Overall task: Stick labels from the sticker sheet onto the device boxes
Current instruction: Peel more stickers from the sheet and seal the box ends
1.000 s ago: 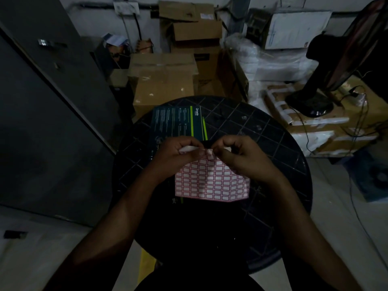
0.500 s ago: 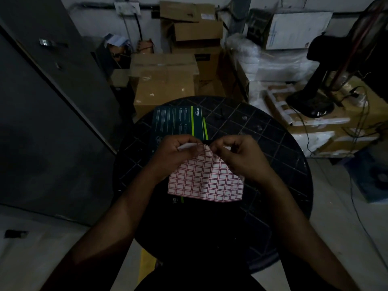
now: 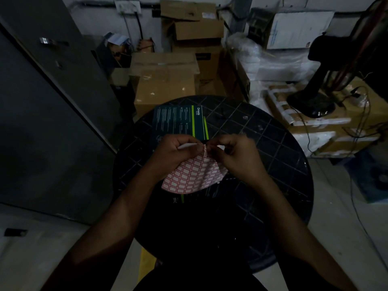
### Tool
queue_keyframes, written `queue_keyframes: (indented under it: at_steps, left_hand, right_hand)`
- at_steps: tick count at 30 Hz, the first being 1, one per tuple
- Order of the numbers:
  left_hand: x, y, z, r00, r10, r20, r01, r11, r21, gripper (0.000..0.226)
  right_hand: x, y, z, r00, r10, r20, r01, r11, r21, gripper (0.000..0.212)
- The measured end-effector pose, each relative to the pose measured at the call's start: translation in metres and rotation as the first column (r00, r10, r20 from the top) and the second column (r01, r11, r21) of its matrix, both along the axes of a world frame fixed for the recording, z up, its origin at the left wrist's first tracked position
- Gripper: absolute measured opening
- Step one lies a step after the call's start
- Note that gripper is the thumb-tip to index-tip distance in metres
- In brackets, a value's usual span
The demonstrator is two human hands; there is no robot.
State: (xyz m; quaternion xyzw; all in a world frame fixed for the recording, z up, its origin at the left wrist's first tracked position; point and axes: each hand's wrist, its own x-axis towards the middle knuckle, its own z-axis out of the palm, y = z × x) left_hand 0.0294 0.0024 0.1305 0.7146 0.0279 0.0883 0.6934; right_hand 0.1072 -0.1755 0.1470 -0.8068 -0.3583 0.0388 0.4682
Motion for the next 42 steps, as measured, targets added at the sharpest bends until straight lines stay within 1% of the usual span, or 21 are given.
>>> queue_keyframes:
  at_steps: [2, 4, 5, 7, 8, 9, 11, 14, 17, 22, 25, 28, 31, 33, 38, 42]
  left_hand:
    - [0.000, 0.001, 0.000, 1.000, 0.014, -0.001, -0.014, 1.000, 0.001, 0.012]
    - [0.000, 0.001, -0.001, 0.999, 0.041, -0.006, -0.041, 0.999, -0.001, 0.011]
    - [0.000, 0.000, -0.002, 0.998, 0.058, -0.009, -0.058, 0.998, 0.001, 0.010]
    - [0.000, -0.001, -0.003, 0.996, 0.086, -0.005, -0.086, 0.996, 0.010, 0.010]
    - [0.000, -0.002, -0.004, 0.995, 0.097, -0.003, -0.097, 0.995, 0.012, 0.010]
    - [0.000, -0.002, -0.004, 0.994, 0.107, -0.001, -0.107, 0.994, 0.014, 0.009]
    - [0.001, -0.003, -0.003, 0.993, 0.118, 0.005, -0.118, 0.993, 0.016, 0.010]
    - [0.002, -0.003, -0.003, 0.993, 0.114, 0.016, -0.114, 0.993, 0.023, 0.015]
    - [0.002, -0.002, -0.004, 0.994, 0.106, 0.038, -0.108, 0.993, 0.052, 0.018]
    - [0.002, -0.003, -0.005, 0.995, 0.100, 0.031, -0.101, 0.994, 0.049, 0.015]
    - [0.002, -0.004, -0.005, 0.994, 0.102, 0.026, -0.103, 0.994, 0.047, 0.013]
    - [0.003, -0.004, -0.004, 0.994, 0.104, 0.015, -0.105, 0.993, 0.054, 0.014]
    - [0.003, -0.003, -0.004, 0.995, 0.097, 0.021, -0.098, 0.992, 0.073, 0.013]
    - [0.003, -0.003, -0.006, 0.995, 0.094, 0.019, -0.095, 0.992, 0.081, 0.012]
    - [0.005, -0.003, -0.006, 0.995, 0.093, 0.021, -0.094, 0.989, 0.112, 0.010]
    - [0.004, -0.004, -0.003, 0.995, 0.096, 0.023, -0.098, 0.990, 0.102, 0.015]
  right_hand:
    - [0.000, 0.002, -0.002, 0.999, -0.022, 0.032, 0.023, 1.000, -0.009, 0.020]
    - [-0.001, 0.003, -0.004, 0.991, -0.075, 0.111, 0.078, 0.997, -0.023, 0.025]
    - [-0.003, 0.002, -0.004, 0.976, -0.123, 0.179, 0.132, 0.991, -0.035, 0.025]
    - [-0.008, 0.000, -0.002, 0.913, -0.237, 0.331, 0.262, 0.964, -0.032, 0.022]
    - [-0.011, 0.000, 0.001, 0.888, -0.266, 0.376, 0.295, 0.955, -0.023, 0.018]
    - [-0.013, -0.001, 0.003, 0.880, -0.271, 0.391, 0.302, 0.953, -0.020, 0.015]
    - [-0.016, 0.000, 0.006, 0.902, -0.242, 0.357, 0.273, 0.961, -0.036, 0.015]
    - [-0.017, 0.001, 0.008, 0.932, -0.206, 0.299, 0.234, 0.970, -0.062, 0.030]
    - [-0.018, 0.003, 0.007, 0.940, -0.212, 0.266, 0.238, 0.969, -0.067, 0.035]
    - [-0.015, 0.005, 0.009, 0.953, -0.252, 0.166, 0.267, 0.961, -0.075, 0.021]
    - [-0.009, 0.006, 0.005, 0.974, -0.219, 0.050, 0.223, 0.972, -0.072, 0.016]
    - [-0.004, 0.006, 0.001, 0.985, -0.158, -0.064, 0.157, 0.987, -0.011, 0.018]
    - [-0.008, 0.005, 0.003, 0.984, -0.133, -0.116, 0.137, 0.990, 0.033, 0.022]
    - [-0.010, 0.004, 0.004, 0.979, -0.136, -0.149, 0.143, 0.989, 0.042, 0.020]
    - [-0.011, 0.003, 0.003, 0.971, -0.139, -0.192, 0.148, 0.988, 0.033, 0.020]
    - [-0.009, 0.000, 0.001, 0.949, -0.202, -0.242, 0.222, 0.973, 0.056, 0.021]
